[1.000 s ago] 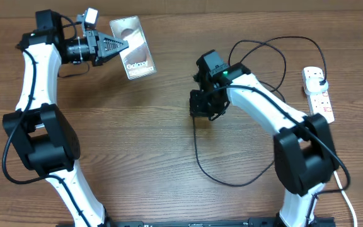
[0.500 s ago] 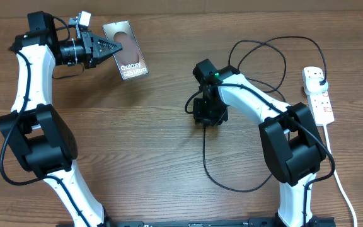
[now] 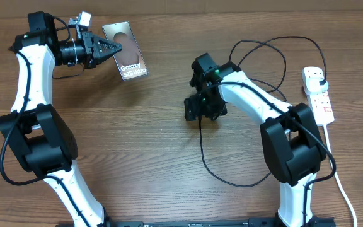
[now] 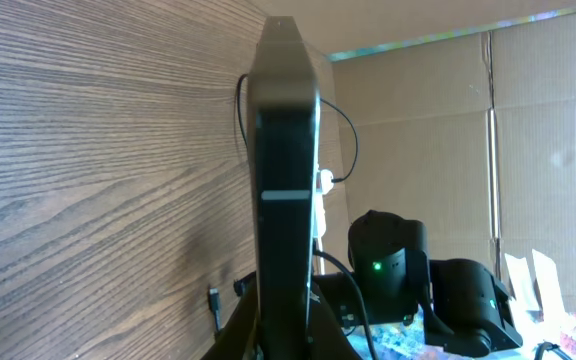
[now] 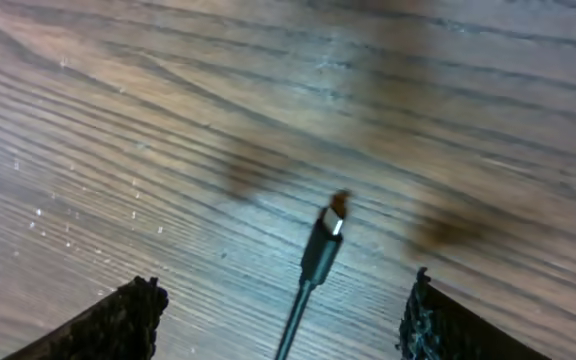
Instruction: Plug charger to phone and switch on socket
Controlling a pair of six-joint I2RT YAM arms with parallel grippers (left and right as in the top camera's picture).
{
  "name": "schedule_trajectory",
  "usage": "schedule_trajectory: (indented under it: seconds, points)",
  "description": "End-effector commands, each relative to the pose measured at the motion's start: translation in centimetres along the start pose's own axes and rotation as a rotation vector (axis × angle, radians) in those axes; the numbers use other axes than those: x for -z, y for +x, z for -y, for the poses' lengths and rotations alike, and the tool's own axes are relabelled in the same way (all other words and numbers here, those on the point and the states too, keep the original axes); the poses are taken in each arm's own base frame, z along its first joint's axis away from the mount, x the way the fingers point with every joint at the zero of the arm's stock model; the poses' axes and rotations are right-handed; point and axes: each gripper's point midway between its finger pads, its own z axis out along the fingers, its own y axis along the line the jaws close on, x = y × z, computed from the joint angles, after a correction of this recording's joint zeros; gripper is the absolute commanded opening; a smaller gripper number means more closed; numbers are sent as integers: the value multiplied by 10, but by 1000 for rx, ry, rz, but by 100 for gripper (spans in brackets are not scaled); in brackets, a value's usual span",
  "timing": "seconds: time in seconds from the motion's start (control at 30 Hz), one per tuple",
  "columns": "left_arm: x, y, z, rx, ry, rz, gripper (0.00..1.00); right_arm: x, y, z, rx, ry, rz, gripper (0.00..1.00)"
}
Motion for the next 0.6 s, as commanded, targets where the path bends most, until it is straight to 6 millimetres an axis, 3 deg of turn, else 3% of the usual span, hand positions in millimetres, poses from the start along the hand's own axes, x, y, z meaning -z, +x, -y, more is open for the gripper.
schedule_trajectory:
  seconds: [0.0,0.17,0.33,0.57]
  points:
    - [3,2,24,-28,40,2,4,9,-12,15,-35,108,59,81]
    - [3,2,24,-31,40,3,4,4,5,6,-124,71,-3,73]
    - [3,2,24,-31,37,3,4,-8,17,-1,-193,81,-20,53]
    - [3,2,24,-30,37,3,4,-16,21,8,-236,128,-20,44]
